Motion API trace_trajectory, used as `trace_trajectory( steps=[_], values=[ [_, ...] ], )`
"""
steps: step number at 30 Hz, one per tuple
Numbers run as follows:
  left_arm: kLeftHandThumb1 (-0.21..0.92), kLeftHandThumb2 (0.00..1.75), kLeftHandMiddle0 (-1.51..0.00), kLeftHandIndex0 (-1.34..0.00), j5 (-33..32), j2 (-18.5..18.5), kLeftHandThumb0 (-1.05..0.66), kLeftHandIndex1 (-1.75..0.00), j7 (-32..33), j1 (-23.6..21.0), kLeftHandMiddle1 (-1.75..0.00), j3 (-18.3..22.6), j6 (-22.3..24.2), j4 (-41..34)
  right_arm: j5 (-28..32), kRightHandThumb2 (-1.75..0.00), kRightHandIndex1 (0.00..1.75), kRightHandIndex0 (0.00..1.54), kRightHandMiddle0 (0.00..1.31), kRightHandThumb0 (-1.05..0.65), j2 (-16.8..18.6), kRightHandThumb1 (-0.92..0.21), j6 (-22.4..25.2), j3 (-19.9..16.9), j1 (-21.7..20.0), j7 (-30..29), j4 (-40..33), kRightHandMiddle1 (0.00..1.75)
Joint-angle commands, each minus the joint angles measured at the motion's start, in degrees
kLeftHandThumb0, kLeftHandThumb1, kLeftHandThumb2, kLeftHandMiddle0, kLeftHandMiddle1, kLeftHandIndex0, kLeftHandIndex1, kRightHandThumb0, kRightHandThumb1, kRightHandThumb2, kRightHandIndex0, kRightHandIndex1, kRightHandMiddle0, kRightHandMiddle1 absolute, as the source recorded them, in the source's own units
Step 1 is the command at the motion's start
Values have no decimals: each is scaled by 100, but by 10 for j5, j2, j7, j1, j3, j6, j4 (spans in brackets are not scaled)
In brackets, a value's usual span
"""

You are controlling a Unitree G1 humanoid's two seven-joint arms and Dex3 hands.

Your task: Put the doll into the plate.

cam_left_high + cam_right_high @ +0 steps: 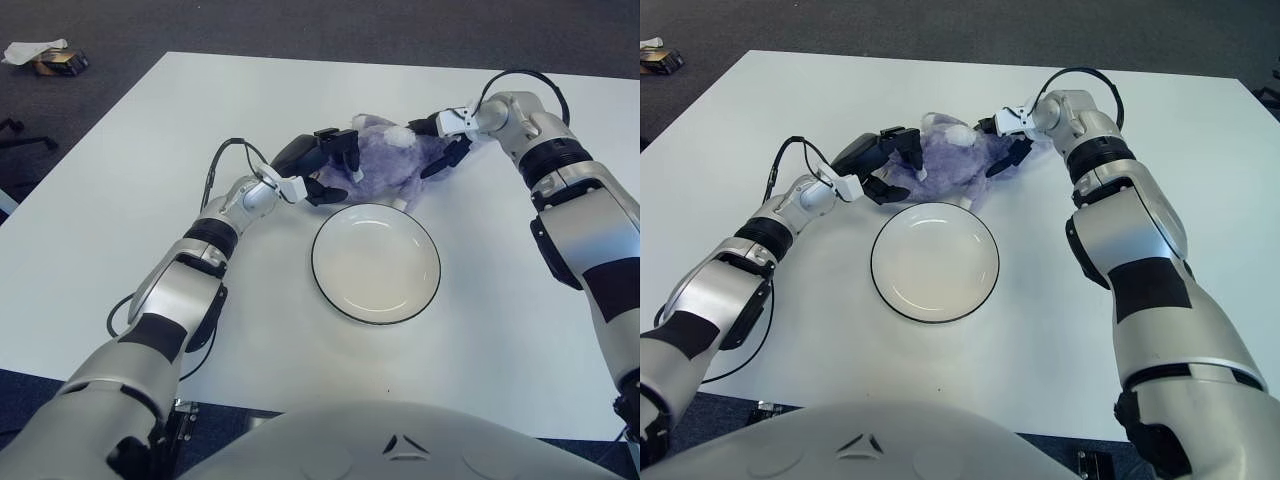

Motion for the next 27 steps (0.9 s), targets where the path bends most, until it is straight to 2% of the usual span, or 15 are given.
trace_trajectory(
  steps=[1,9,14,17,18,19,21,22,24,26,27],
  values=[
    [53,103,-35,-43,-1,6,-1,-175,-5,-5,-161,1,-1,6,-35,-40,20,1,0,-97,-6,-79,-2,27,42,-23,17,66],
    [55,101,-34,-43,7,9,-1,-175,4,-7,-161,-2,-9,9,-34,-44,10,0,0,-90,-6,-85,12,31,55,-66,26,92],
    [57,98,-32,-41,11,10,-1,-175,7,-9,-160,-4,-10,9,-26,-46,12,4,0,-86,-3,-86,21,25,66,-89,29,111],
    [57,97,-31,-41,14,11,-1,-175,8,-9,-161,-5,-11,9,-19,-52,18,5,0,-84,-3,-82,26,17,77,-109,26,124],
    [58,97,-31,-41,16,13,-1,-175,9,-10,-161,-6,-11,9,-13,-60,49,6,9,-78,-7,-75,27,10,84,-118,18,138],
    [58,97,-31,-41,18,13,-1,-175,10,-11,-161,-7,-11,8,-9,-60,49,6,9,-78,-10,-75,28,5,89,-125,11,138],
    [57,97,-31,-41,21,14,-1,-175,12,-11,-161,-8,-10,8,-4,-92,117,13,35,-58,-12,-56,36,-3,94,-134,2,158],
    [57,97,-31,-42,22,14,-1,-175,12,-11,-161,-8,-10,8,-3,-102,138,17,42,-54,-11,-50,42,-6,95,-138,1,163],
    [57,97,-31,-42,24,14,-1,-175,13,-12,-160,-8,-10,8,-2,-112,156,33,50,-50,-10,-43,48,-9,97,-142,-1,168],
    [57,98,-31,-43,25,15,-1,-175,14,-12,-160,-9,-9,8,12,-121,165,46,55,-49,-3,-38,69,-26,102,-156,2,171],
    [56,99,-32,-44,25,15,-1,-175,14,-13,-159,-10,-8,8,17,-133,159,61,60,-32,-1,-25,77,-33,104,-163,3,172]
  ],
)
